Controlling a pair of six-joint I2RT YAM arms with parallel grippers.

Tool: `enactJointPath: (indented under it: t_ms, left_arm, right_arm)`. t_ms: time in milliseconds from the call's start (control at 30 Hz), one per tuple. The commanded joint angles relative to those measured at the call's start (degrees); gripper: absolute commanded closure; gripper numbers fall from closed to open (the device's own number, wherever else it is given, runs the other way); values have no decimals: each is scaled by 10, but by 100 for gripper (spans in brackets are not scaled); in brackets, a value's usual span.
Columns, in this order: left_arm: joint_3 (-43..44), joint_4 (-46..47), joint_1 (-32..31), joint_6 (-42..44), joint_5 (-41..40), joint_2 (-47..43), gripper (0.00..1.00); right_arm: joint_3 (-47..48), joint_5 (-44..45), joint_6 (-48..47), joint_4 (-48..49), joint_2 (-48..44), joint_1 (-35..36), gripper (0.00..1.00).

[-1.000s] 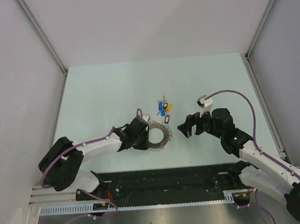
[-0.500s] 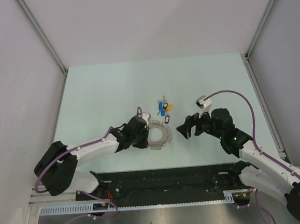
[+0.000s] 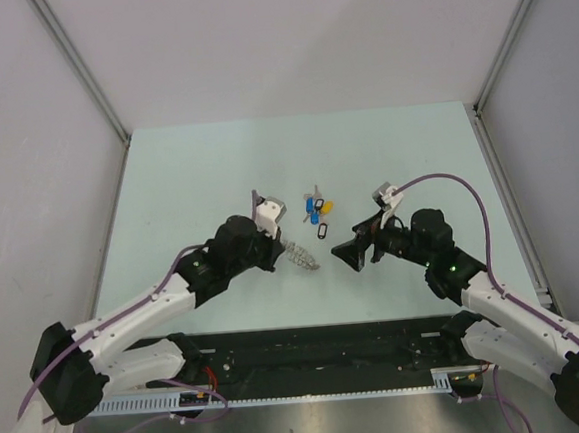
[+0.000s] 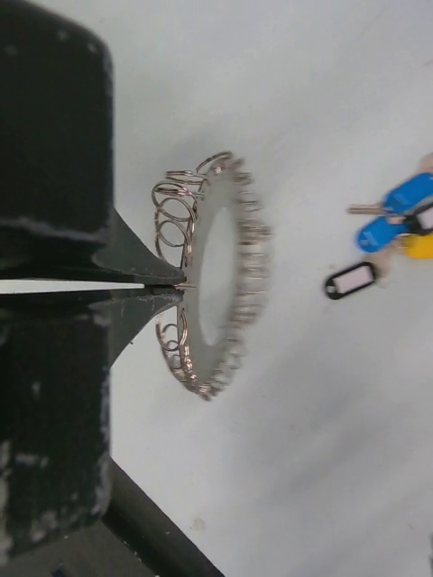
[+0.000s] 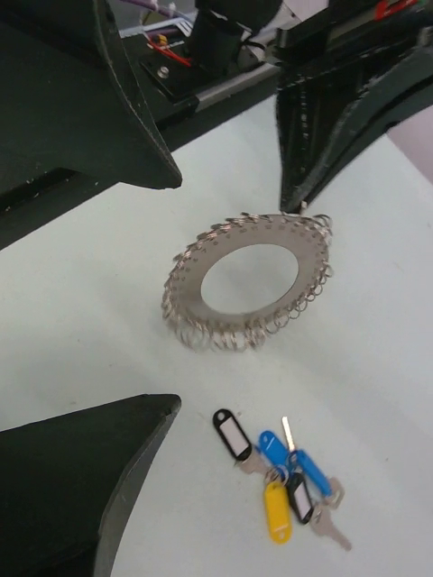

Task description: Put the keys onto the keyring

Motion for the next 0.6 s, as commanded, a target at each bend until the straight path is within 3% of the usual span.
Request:
enactJointPath:
  t_ms: [0, 200, 567]
  left_arm:
    - [33, 74, 3, 138, 38, -54, 99]
    - [18, 150, 3, 232, 88, -75, 100]
    - [-55, 280, 11, 235, 208, -112, 100]
  right_arm:
    - [8, -93, -29, 76, 4, 4, 0]
    - [30, -140, -48, 108, 31, 4, 0]
    - [45, -185, -37, 199, 75, 14, 3]
